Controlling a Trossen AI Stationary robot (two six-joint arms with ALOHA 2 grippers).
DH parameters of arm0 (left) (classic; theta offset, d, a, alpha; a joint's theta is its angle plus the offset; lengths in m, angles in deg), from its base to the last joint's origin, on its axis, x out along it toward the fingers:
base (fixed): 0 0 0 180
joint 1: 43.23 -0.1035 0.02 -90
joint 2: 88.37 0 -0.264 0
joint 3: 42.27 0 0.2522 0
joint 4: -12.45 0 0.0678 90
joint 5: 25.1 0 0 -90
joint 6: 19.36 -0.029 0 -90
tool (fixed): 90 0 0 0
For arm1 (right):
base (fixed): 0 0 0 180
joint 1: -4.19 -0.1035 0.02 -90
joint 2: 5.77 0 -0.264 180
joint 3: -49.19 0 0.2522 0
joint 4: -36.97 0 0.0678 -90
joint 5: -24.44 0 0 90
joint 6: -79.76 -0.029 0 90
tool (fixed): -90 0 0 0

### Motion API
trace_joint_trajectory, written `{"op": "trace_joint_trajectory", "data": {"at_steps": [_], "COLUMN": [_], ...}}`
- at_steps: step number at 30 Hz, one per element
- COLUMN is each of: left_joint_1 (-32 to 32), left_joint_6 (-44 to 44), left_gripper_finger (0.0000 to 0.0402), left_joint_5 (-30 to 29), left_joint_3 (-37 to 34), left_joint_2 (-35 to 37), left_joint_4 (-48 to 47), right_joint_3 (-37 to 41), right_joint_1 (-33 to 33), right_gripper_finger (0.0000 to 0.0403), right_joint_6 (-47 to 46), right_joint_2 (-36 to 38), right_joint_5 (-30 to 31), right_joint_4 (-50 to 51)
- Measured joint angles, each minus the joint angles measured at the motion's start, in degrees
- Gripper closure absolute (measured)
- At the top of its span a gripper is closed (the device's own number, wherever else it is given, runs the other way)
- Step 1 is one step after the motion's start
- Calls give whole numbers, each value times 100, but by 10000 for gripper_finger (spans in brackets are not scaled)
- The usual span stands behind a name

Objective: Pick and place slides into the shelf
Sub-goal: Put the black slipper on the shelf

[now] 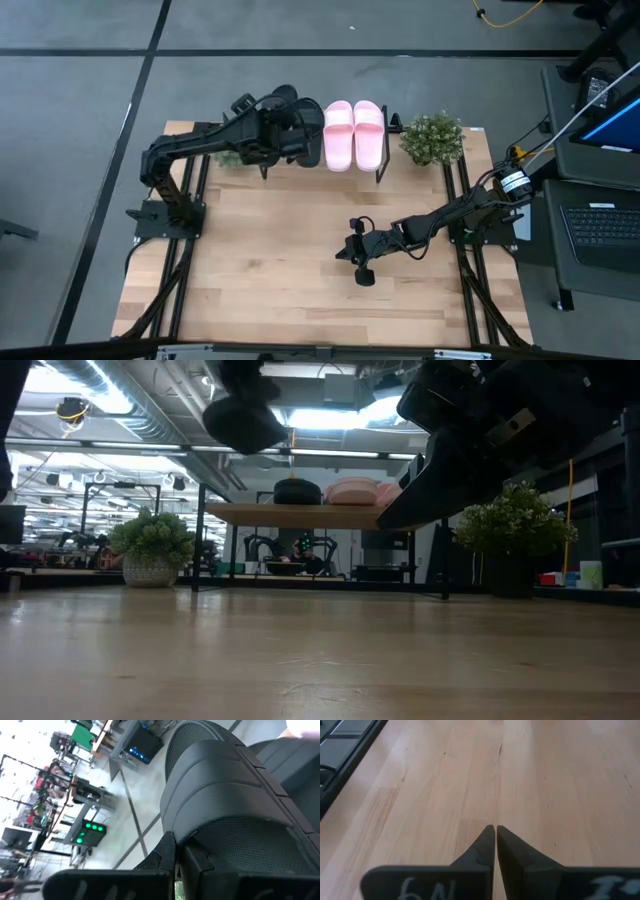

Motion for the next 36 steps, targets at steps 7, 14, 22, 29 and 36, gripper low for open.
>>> {"op": "trace_joint_trajectory", "data": {"at_steps": [7, 14, 22, 29, 36], "left_joint_1": [-214, -491, -838, -1110, -1211], "left_joint_6": [24, 24, 176, 341, 344], "left_gripper_finger": [401, 401, 401, 401, 401], "left_joint_5": [21, 156, 170, 416, 420], "left_joint_3": [0, -2, -7, -7, -7], "left_joint_2": [-458, -886, -974, -976, -976], "left_joint_4": [15, 9, 9, 29, 269], "right_joint_3": [0, 0, 0, 0, 0], "right_joint_1": [0, 0, 0, 0, 0], "right_gripper_finger": [382, 382, 382, 382, 382], "right_joint_6": [-1, -7, -5, -3, -1], "right_joint_2": [0, 0, 0, 0, 0], "right_joint_5": [0, 0, 0, 0, 0], "right_joint_4": [2, 2, 2, 2, 2]}}
